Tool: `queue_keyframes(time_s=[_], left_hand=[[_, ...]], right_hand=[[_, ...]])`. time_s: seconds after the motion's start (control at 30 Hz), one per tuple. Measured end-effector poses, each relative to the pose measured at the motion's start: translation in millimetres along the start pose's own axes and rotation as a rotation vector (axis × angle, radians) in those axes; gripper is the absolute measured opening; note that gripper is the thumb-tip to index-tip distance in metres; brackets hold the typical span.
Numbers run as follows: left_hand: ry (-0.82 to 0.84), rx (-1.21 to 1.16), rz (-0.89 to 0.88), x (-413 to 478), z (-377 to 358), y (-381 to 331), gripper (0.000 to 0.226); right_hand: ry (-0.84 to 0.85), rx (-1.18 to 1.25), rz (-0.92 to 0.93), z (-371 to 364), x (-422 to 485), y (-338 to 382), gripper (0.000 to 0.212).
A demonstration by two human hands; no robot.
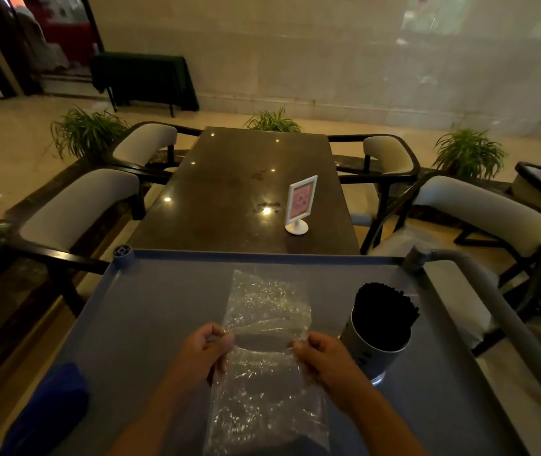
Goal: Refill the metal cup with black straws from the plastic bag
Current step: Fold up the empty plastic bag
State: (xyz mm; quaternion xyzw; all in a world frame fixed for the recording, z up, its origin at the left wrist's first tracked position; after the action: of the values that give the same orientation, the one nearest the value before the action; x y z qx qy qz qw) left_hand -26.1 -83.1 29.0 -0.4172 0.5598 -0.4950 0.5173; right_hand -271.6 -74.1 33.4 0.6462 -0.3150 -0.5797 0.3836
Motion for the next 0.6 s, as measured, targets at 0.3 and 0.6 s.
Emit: queue_keyframes(time_s=[0.3, 0.6], left_hand=[[0.116, -0.307, 0.052, 0.7, 2.2, -16.9, 0.028], [-0.059, -0.529, 0.009, 1.3, -9.2, -23.5, 0.020]], right_hand=[[0.002, 0.143, 0.062, 2.0, -7.8, 24.0, 0.027], [0.077, 0.499, 0.026, 2.8, -14.2, 33.9, 0.036]])
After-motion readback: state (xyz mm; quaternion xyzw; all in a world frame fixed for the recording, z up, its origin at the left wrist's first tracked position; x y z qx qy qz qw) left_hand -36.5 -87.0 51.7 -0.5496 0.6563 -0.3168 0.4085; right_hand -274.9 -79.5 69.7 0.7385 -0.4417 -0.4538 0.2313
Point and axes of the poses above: each hand's wrist, its own x-axis towards the middle knuckle, its own z-axis out of the back of the hand, y = z × x, the point moved 3 cm from there along x, towards the middle knuckle, and after that the axes turned 8 degrees about -z, right-handed, at the moved point
